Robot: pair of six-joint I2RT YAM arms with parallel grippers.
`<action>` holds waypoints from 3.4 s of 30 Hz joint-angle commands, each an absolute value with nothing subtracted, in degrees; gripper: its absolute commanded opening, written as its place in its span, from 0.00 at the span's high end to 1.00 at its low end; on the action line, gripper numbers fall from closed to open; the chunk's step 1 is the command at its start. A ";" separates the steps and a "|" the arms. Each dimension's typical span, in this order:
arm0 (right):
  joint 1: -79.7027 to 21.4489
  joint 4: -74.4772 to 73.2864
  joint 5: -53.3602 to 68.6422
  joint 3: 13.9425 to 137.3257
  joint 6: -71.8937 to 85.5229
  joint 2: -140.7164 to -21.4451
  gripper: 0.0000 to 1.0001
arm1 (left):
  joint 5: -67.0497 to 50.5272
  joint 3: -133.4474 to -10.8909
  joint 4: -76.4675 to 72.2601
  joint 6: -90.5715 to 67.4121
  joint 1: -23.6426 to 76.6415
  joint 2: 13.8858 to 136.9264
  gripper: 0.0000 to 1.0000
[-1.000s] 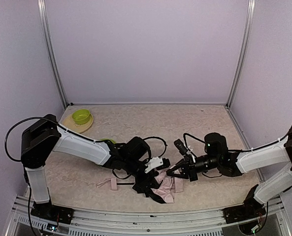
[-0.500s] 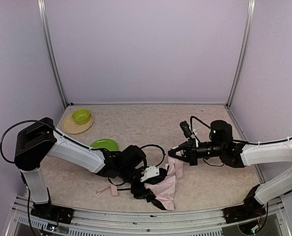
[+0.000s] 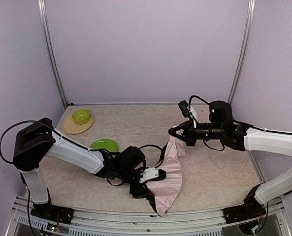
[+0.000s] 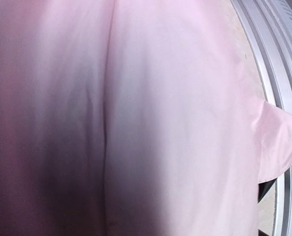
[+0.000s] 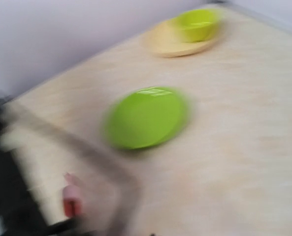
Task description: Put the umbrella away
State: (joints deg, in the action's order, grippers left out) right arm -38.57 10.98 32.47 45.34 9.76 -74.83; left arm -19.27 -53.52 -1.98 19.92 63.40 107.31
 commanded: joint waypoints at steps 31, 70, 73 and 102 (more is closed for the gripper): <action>-26.51 -25.64 14.56 56.45 0.65 -89.05 0.41 | -8.63 -49.05 0.02 25.08 66.28 109.73 0.87; -55.00 24.50 22.17 28.86 -17.49 -91.31 0.09 | -10.12 -41.34 -10.57 24.25 63.46 100.02 1.00; -55.03 28.97 24.31 28.34 -18.88 -91.54 0.10 | -10.92 -40.62 -11.81 24.52 63.56 99.58 1.00; -56.24 31.77 32.39 32.51 -23.31 -83.66 0.93 | -12.50 -43.47 -7.04 25.55 63.23 80.54 1.00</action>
State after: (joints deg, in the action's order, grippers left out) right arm -55.79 33.32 32.27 30.52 -24.12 -86.52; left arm -12.12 -39.35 -4.10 26.11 62.74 83.02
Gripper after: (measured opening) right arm 0.169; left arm 0.232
